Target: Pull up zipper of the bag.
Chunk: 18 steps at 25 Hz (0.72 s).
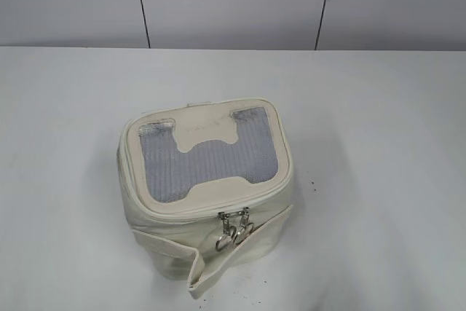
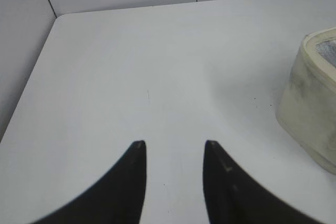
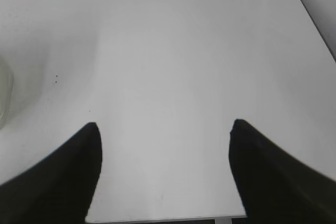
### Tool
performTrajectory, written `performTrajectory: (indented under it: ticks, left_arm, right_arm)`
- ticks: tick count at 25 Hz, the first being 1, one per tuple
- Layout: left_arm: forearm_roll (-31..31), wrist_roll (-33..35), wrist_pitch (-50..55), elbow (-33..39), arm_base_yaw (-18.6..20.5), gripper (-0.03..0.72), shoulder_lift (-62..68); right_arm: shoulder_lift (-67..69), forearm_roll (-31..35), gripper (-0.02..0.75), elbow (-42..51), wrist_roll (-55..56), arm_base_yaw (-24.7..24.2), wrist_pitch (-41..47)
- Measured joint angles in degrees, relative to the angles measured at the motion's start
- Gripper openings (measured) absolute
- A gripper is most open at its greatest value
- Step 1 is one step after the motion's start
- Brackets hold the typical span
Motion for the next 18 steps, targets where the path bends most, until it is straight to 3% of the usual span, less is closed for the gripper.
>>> performTrajectory:
  ticks: [18]
  left_arm:
    - [0.0, 0.0, 0.0, 0.1, 0.0, 0.285, 0.0]
  right_arm:
    - [0.0, 0.1, 0.587, 0.0, 0.0, 0.0, 0.0]
